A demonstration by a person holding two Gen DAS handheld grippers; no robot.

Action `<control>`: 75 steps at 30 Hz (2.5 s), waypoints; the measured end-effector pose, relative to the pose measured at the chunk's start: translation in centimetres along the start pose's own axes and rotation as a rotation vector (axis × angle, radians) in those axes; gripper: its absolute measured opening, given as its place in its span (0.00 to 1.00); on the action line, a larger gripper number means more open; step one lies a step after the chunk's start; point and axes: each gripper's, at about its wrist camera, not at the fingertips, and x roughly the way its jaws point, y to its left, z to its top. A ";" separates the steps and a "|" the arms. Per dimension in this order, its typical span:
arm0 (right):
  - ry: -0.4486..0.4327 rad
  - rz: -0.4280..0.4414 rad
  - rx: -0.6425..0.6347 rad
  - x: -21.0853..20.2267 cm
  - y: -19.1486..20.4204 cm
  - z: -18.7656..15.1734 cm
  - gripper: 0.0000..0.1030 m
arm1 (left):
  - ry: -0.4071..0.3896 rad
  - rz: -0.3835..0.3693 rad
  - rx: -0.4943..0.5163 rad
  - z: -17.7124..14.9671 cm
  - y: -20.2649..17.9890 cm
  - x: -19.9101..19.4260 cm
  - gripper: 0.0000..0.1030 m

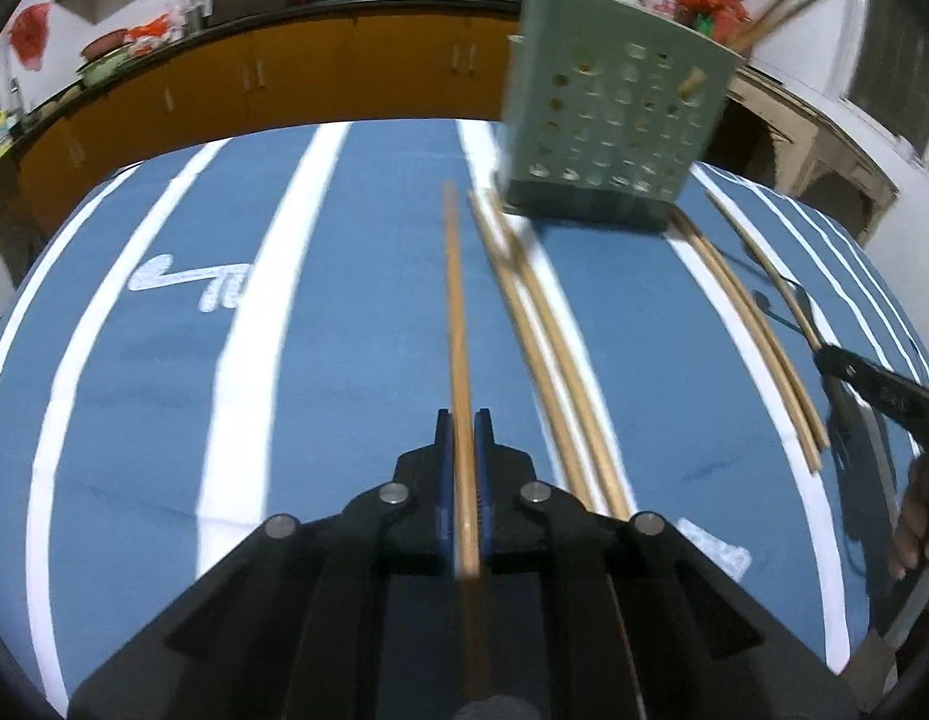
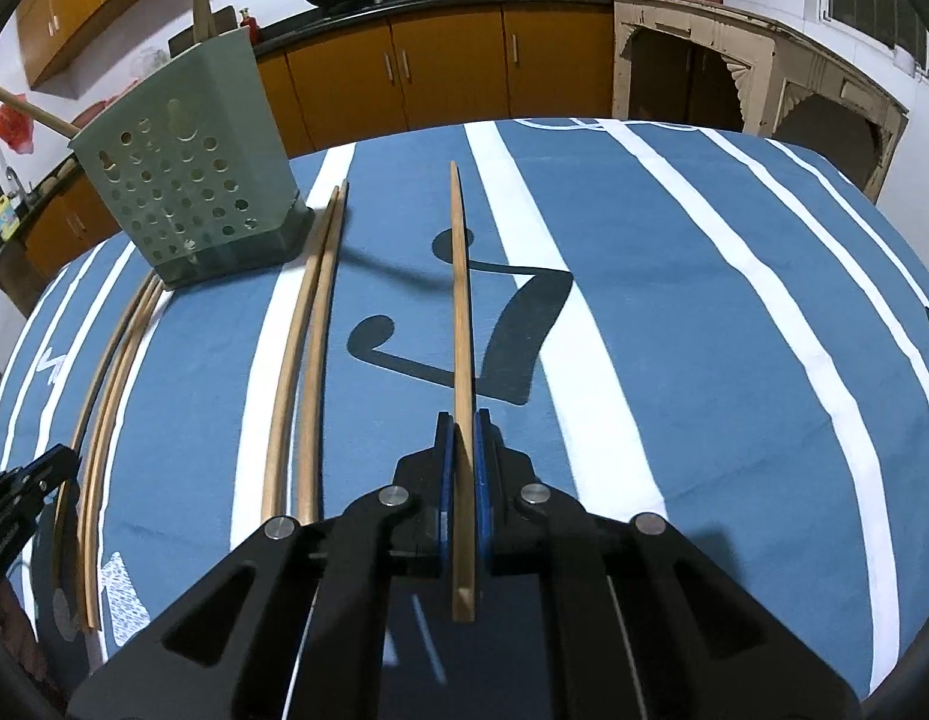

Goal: Organize utensils
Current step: 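Grasp a chopstick with the right gripper while the left gripper grasps another, then raise both chopsticks upright and carry them above the green holder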

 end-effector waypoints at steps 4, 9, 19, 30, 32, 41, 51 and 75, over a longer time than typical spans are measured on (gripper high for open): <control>0.000 0.016 -0.008 0.0 0.3 -0.1 0.07 | -0.005 0.035 -0.053 0.6 2.1 0.2 0.08; -0.005 0.028 -0.011 0.0 0.3 -0.2 0.07 | -0.011 0.031 -0.085 0.8 3.9 0.2 0.08; -0.019 0.020 -0.028 0.0 0.7 -0.5 0.08 | -0.017 -0.018 -0.099 0.7 4.3 0.2 0.13; -0.019 0.020 -0.028 0.0 0.6 -0.5 0.08 | -0.017 -0.017 -0.098 0.7 4.3 0.2 0.13; -0.019 0.023 -0.027 0.0 0.6 -0.5 0.08 | -0.016 -0.011 -0.090 0.6 4.2 0.1 0.13; -0.018 0.037 -0.032 -0.3 0.3 -0.8 0.08 | -0.012 0.019 -0.048 -0.3 3.7 -0.5 0.08; -0.118 0.053 -0.019 -3.8 -0.3 0.2 0.07 | -0.035 0.000 -0.039 0.3 3.8 -3.1 0.08; -0.329 0.086 0.019 -9.2 -1.1 3.5 0.07 | -0.355 -0.068 -0.131 5.1 5.3 -12.1 0.07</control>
